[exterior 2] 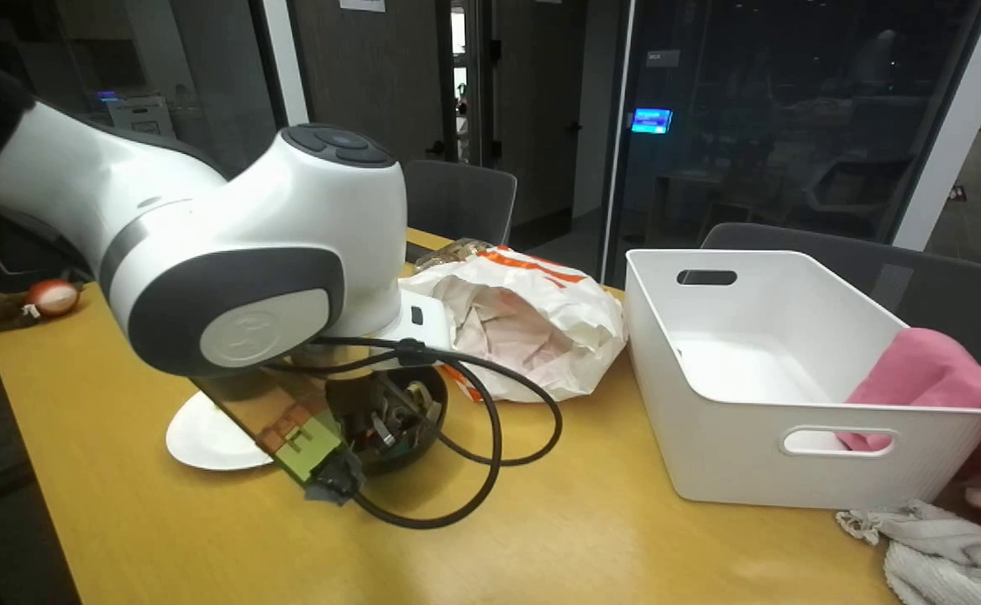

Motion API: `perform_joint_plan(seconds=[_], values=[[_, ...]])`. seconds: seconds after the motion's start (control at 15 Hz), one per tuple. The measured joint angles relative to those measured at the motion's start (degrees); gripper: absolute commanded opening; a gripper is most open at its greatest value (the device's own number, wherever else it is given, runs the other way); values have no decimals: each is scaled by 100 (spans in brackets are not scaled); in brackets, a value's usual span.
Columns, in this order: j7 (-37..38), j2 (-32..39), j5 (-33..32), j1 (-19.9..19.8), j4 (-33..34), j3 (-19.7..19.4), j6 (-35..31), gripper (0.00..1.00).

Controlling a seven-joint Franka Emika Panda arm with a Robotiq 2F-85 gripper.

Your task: Use the black spoon to stir in the black bowl

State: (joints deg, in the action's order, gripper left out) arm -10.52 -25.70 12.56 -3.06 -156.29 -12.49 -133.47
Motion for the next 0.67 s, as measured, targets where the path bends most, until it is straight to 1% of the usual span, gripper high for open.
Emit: perform_joint_plan(seconds=[0.13,0.47,0.67], values=[[0,0,0,0,7,2,0,11],[0,-107,0,30,71,81,50,10],[44,-214,-69,38,104,219,119,10]])
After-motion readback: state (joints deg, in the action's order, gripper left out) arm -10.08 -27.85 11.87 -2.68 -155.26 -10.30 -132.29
